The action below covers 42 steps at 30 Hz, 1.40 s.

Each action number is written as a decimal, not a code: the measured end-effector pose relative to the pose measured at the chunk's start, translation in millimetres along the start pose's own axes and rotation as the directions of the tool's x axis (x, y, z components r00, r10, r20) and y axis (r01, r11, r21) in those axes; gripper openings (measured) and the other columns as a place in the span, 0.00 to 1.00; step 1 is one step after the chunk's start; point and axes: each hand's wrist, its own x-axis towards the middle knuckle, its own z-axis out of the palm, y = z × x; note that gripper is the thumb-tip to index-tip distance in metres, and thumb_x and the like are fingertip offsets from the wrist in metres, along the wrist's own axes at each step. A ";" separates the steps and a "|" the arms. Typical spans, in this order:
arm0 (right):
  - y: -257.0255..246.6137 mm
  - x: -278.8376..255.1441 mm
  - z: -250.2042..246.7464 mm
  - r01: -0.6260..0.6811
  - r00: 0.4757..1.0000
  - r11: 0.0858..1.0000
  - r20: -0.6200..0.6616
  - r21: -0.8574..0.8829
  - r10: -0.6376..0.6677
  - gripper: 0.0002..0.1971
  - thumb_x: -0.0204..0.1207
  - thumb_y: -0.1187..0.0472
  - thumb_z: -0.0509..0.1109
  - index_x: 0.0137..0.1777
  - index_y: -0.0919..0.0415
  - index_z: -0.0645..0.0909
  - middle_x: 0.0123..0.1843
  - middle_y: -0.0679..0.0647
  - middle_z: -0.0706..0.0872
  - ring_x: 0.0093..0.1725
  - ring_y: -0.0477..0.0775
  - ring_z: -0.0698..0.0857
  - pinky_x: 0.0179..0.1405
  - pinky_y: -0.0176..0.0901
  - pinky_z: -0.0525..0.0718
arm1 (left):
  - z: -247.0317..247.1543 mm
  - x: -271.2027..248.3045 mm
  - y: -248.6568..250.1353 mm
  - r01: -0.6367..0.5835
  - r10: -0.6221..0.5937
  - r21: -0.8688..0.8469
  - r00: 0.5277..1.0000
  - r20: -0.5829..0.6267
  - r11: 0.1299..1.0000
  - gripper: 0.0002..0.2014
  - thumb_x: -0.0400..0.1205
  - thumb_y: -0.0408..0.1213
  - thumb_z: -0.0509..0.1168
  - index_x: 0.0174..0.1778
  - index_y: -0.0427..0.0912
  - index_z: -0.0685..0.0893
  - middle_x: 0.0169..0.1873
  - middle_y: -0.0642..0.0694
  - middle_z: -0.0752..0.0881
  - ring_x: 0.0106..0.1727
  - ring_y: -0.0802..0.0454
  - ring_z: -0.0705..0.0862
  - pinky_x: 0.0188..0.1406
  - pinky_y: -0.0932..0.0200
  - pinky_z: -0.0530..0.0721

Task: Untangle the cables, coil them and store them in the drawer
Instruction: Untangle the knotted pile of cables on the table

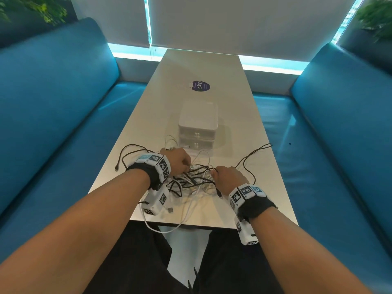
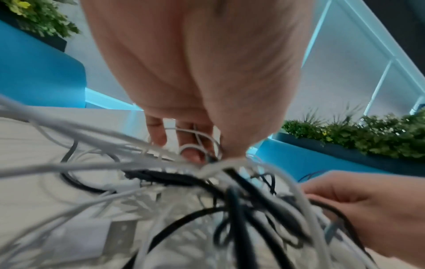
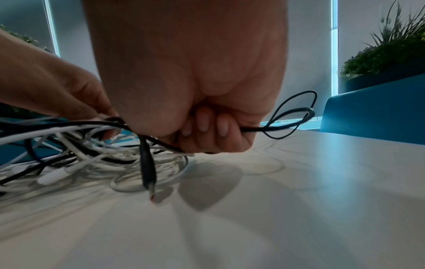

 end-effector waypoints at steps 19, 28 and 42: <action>3.2 0.5 -3.5 -0.007 1.000 1.000 -0.016 0.003 0.007 0.21 0.87 0.44 0.50 0.58 0.55 0.81 0.53 0.58 0.86 0.50 0.62 0.85 0.45 0.49 0.79 | 16.0 1.5 14.0 -0.027 0.022 -0.036 0.992 -0.127 0.999 0.14 0.81 0.25 0.55 0.61 0.40 0.72 0.50 0.39 0.87 0.47 0.37 0.86 0.48 0.42 0.86; 11.3 -3.7 -2.9 -0.035 0.999 0.999 0.020 -0.027 0.036 0.21 0.87 0.45 0.50 0.58 0.56 0.81 0.56 0.59 0.86 0.53 0.63 0.85 0.48 0.49 0.79 | 29.7 12.2 13.8 -0.006 -0.019 -0.134 0.983 -0.185 0.991 0.05 0.82 0.39 0.59 0.52 0.51 0.71 0.50 0.45 0.82 0.56 0.41 0.75 0.62 0.44 0.71; 11.6 -5.3 -4.0 -0.046 0.999 0.999 0.026 -0.029 0.047 0.21 0.87 0.45 0.50 0.57 0.57 0.81 0.55 0.59 0.86 0.53 0.63 0.85 0.48 0.50 0.80 | 18.1 0.8 14.3 -0.043 0.016 -0.082 0.950 -0.311 0.996 0.14 0.81 0.51 0.62 0.34 0.48 0.73 0.34 0.48 0.81 0.37 0.44 0.81 0.35 0.53 0.77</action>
